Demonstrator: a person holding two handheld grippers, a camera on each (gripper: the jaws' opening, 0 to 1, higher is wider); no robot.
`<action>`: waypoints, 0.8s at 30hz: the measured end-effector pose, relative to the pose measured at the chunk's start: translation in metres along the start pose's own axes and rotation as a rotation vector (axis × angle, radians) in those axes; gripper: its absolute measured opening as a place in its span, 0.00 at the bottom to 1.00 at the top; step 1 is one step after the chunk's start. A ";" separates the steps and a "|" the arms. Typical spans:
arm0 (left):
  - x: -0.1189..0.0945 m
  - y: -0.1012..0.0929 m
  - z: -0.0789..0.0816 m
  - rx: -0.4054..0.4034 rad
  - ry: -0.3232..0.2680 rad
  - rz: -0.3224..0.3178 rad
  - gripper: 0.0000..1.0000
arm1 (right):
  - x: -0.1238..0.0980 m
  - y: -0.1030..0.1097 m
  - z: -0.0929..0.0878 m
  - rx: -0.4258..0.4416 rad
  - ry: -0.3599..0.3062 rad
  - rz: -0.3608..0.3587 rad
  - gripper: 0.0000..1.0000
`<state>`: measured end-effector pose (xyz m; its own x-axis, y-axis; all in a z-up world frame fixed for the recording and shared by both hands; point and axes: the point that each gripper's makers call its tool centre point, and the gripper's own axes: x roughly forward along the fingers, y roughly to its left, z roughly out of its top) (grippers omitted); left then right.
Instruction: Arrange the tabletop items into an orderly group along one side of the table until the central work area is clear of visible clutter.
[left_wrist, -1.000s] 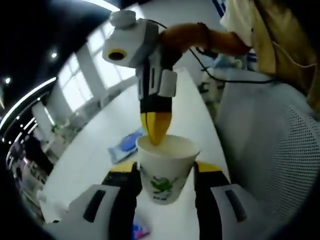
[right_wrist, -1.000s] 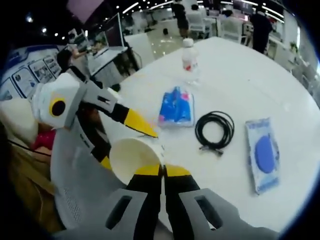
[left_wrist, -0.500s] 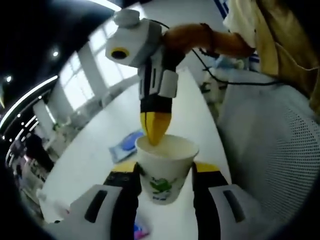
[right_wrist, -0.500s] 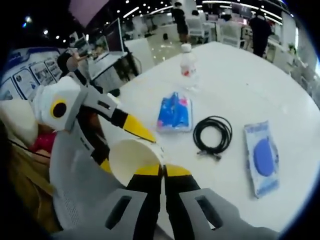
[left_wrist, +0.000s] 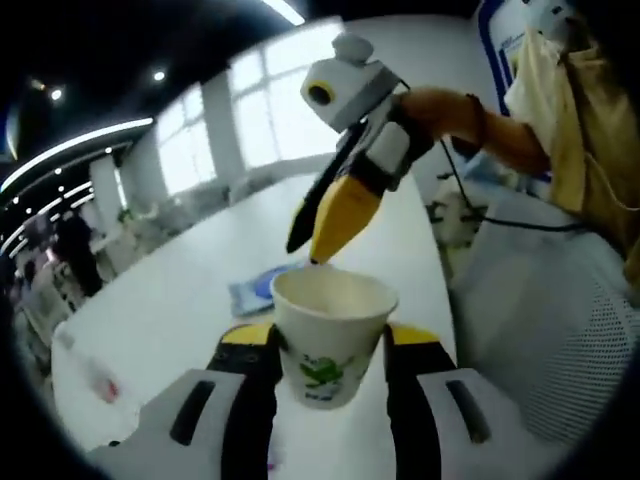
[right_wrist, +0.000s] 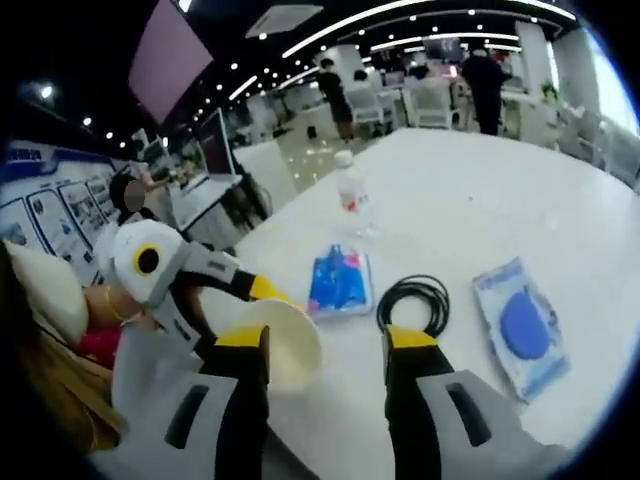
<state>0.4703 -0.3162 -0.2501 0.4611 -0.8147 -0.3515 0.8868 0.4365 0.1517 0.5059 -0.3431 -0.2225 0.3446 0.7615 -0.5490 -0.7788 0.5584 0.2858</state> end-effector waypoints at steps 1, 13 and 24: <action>0.000 0.000 0.000 -0.004 -0.001 0.002 0.39 | -0.001 0.000 -0.001 0.000 -0.003 0.004 0.51; 0.002 0.016 -0.004 -0.056 -0.001 0.085 0.39 | -0.003 -0.002 -0.010 -0.031 -0.014 0.012 0.86; 0.000 0.045 0.007 -0.121 -0.073 0.170 0.39 | -0.004 -0.002 -0.024 -0.068 -0.003 0.015 0.99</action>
<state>0.5105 -0.2995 -0.2371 0.6089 -0.7489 -0.2617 0.7879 0.6093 0.0895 0.4935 -0.3550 -0.2393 0.3344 0.7707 -0.5425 -0.8176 0.5235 0.2398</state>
